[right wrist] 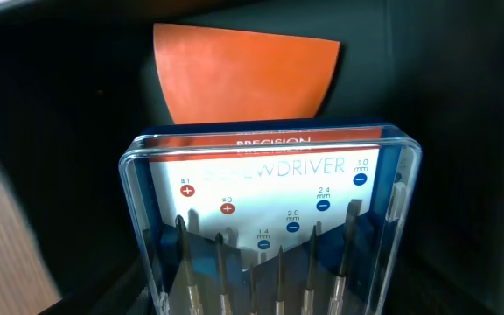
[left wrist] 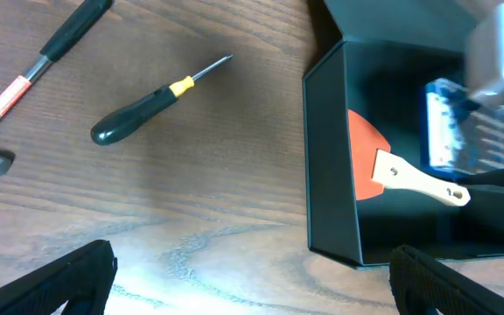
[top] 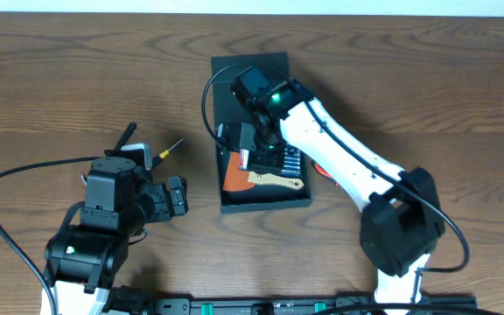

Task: Pack container
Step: 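Carry the screwdriver case into the box with the right gripper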

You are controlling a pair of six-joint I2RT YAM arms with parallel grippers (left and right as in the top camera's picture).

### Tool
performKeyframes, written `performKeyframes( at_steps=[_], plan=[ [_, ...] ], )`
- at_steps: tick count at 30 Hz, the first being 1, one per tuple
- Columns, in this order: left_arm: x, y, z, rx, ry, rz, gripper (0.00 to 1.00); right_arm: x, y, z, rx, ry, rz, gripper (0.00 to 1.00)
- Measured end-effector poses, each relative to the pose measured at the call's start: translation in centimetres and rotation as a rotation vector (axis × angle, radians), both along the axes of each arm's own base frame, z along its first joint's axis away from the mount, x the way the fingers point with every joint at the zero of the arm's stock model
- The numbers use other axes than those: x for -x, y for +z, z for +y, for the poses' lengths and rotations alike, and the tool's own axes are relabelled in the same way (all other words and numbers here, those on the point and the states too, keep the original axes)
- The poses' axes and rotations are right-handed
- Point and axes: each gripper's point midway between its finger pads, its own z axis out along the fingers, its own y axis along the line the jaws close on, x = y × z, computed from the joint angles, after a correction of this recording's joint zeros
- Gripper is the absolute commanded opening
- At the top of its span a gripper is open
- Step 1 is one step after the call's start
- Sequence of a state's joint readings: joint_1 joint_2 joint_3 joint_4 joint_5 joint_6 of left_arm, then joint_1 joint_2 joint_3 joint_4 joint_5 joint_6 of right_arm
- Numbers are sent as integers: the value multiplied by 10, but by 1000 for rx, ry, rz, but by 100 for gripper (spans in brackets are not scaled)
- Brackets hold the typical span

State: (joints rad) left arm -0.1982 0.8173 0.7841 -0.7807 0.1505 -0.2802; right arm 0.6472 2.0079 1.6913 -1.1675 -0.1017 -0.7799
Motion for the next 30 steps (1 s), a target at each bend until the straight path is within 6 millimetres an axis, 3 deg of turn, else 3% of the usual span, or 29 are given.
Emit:
performKeyframes(
  at_steps=[15,19,30],
  plan=[
    [0,0,0,0,0,0,99,-3,-48,8,19,12,74,2],
    [0,0,0,0,0,0,99,-4,-50,10,14,12,74,22],
    [0,0,0,0,0,0,98,-3,-51,10,15,13,75,37]
  ],
)
